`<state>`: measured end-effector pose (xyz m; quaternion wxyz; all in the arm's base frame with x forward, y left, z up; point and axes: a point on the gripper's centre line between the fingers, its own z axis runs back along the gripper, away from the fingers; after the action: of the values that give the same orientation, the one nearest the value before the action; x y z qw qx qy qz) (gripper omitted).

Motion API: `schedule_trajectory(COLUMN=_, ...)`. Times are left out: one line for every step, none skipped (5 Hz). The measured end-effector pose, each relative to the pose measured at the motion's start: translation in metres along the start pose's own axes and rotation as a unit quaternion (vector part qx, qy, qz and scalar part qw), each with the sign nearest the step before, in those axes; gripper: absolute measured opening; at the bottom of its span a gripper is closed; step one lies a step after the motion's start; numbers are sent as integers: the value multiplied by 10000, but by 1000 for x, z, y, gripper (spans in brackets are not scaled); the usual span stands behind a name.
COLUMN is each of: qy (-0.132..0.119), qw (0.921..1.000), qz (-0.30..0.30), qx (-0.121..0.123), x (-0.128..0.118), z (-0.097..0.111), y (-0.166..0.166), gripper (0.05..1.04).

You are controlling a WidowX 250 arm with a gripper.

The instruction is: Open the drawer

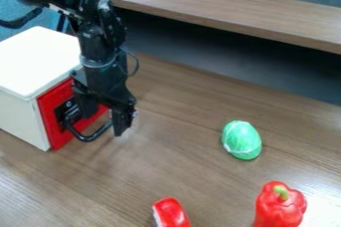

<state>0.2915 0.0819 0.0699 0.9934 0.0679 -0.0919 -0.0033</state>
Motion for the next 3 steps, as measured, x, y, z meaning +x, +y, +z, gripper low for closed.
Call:
schedule_trajectory(qy=23, qw=10000, qz=88, qx=-15, x=1, z=-12, y=1, gripper=998)
schedule_trajectory(qy=72, qw=9998, qz=119, qx=-165, x=0, z=-24, y=-2, gripper=998)
schedule_trajectory(qy=74, qw=9992, qz=95, qx=-374, x=1, z=-30, y=-8, gripper=998)
